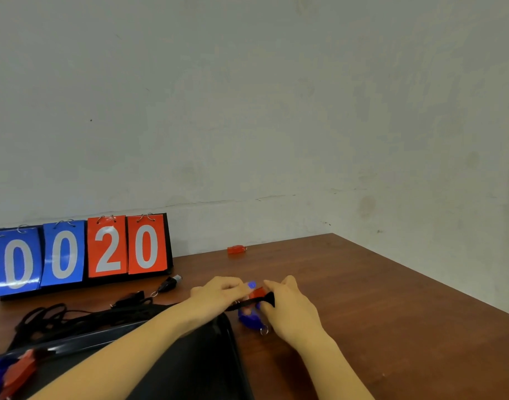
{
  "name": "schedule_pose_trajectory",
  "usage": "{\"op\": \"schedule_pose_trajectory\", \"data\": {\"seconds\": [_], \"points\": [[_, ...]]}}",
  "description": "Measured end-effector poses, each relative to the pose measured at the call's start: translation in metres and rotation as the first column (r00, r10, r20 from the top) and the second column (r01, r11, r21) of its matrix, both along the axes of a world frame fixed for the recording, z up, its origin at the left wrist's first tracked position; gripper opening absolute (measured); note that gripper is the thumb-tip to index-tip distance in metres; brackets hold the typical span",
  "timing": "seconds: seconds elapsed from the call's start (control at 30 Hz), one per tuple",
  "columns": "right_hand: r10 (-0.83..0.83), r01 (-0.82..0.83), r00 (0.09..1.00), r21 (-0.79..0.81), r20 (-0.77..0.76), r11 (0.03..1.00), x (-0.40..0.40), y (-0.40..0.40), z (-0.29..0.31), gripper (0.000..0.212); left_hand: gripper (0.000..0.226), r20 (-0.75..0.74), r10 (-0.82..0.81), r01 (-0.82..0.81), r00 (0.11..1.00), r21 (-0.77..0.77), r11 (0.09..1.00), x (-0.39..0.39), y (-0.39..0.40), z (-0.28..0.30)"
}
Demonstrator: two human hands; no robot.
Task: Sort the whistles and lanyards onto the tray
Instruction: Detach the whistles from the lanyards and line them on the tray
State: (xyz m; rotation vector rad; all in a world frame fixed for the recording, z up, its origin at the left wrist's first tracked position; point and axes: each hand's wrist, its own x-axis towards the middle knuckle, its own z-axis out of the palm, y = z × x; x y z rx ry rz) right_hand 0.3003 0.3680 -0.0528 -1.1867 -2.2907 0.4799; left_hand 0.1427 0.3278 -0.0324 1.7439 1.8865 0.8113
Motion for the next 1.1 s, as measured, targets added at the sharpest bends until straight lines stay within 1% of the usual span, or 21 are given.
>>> {"op": "schedule_pose_trajectory", "data": {"seconds": [0.03,0.07,0.2,0.33,0.4,0.5,0.57,0.6,0.7,0.77,0.8,0.83,0.87,0.9,0.97,1.03,1.1], "points": [[0.000,0.000,1.000,-0.002,-0.007,1.000,0.000,0.000,0.000,0.049,0.040,-0.011,0.029,-0.029,1.000,0.025,0.999,0.000,0.002,-0.001],[-0.006,0.006,1.000,-0.002,-0.010,1.000,0.000,0.000,-0.001,0.049,0.042,-0.030,0.063,-0.061,0.998,0.058,0.996,0.001,0.003,-0.001],[-0.073,0.073,0.997,0.027,-0.009,0.997,-0.001,0.000,0.001,0.053,0.026,-0.077,0.192,-0.176,0.978,0.176,0.968,-0.001,0.005,0.002],[-0.146,0.146,0.988,0.007,-0.042,0.989,0.001,0.001,0.002,0.060,0.018,-0.158,0.316,-0.255,0.936,0.314,0.914,-0.006,-0.005,0.017],[-0.181,0.181,0.978,-0.011,-0.103,0.983,0.002,0.001,0.002,0.061,0.013,-0.151,0.320,-0.250,0.935,0.356,0.900,-0.019,-0.015,0.024],[-0.218,0.215,0.950,-0.035,-0.223,0.976,0.002,0.000,0.003,0.060,0.013,-0.155,0.300,-0.220,0.941,0.392,0.893,-0.043,-0.044,0.034],[-0.217,0.219,0.932,-0.026,-0.290,0.975,0.002,-0.003,0.005,0.058,0.011,-0.191,0.305,-0.207,0.933,0.409,0.889,-0.060,-0.068,0.038],[-0.205,0.210,0.927,-0.017,-0.314,0.977,0.002,-0.004,0.005,0.058,0.013,-0.232,0.320,-0.200,0.919,0.426,0.882,-0.069,-0.082,0.040],[-0.162,0.159,0.920,-0.038,-0.356,0.987,-0.002,-0.012,0.006,0.059,0.028,-0.433,0.389,-0.171,0.813,0.462,0.871,-0.099,-0.122,0.038],[-0.166,0.152,0.922,-0.069,-0.350,0.986,-0.008,-0.018,0.009,0.061,0.031,-0.535,0.380,-0.141,0.754,0.433,0.890,-0.118,-0.148,0.033],[-0.164,0.144,0.922,-0.084,-0.351,0.986,-0.012,-0.022,0.011,0.062,0.035,-0.560,0.371,-0.136,0.740,0.417,0.899,-0.128,-0.159,0.028],[-0.147,0.122,0.922,-0.091,-0.359,0.988,-0.018,-0.027,0.014,0.062,0.045,-0.574,0.369,-0.130,0.731,0.414,0.901,-0.135,-0.169,0.025],[-0.112,0.087,0.924,-0.084,-0.365,0.993,-0.025,-0.032,0.018,0.062,0.056,-0.593,0.376,-0.130,0.712,0.415,0.901,-0.142,-0.176,0.021],[-0.060,0.038,0.933,-0.068,-0.356,0.997,-0.033,-0.037,0.022,0.060,0.061,-0.607,0.386,-0.145,0.695,0.406,0.902,-0.149,-0.182,0.017],[0.070,-0.092,0.958,-0.069,-0.277,0.993,-0.053,-0.047,0.032,0.051,0.053,-0.614,0.389,-0.168,0.687,0.387,0.907,-0.157,-0.188,0.006],[0.198,-0.231,0.960,-0.168,-0.196,0.958,-0.080,-0.057,0.039,0.044,0.036,-0.622,0.391,-0.160,0.679,0.395,0.905,-0.161,-0.191,-0.005],[0.287,-0.317,0.947,-0.271,-0.147,0.909,-0.110,-0.067,0.041,0.045,0.025,-0.639,0.373,-0.117,0.672,0.406,0.906,-0.162,-0.193,-0.015]]}}
